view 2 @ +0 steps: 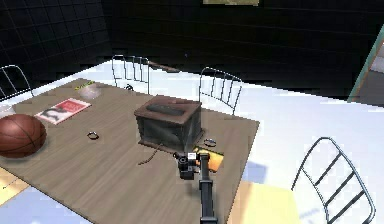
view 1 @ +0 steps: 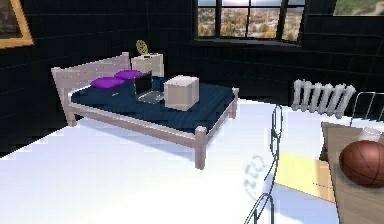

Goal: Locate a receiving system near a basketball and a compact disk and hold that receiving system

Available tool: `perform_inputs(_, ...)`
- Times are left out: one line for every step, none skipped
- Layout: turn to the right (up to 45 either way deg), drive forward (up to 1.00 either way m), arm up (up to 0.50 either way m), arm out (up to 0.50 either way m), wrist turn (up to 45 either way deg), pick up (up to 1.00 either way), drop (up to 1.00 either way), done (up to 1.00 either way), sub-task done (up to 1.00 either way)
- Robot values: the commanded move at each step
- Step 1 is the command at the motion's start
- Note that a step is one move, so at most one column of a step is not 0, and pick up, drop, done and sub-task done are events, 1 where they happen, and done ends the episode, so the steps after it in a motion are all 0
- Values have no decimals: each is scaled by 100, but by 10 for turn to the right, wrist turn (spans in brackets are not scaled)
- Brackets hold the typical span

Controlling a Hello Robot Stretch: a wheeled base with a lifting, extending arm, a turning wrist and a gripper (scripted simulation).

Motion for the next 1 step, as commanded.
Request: perform_inputs(0,0,0,0,0,100,0,0,0)
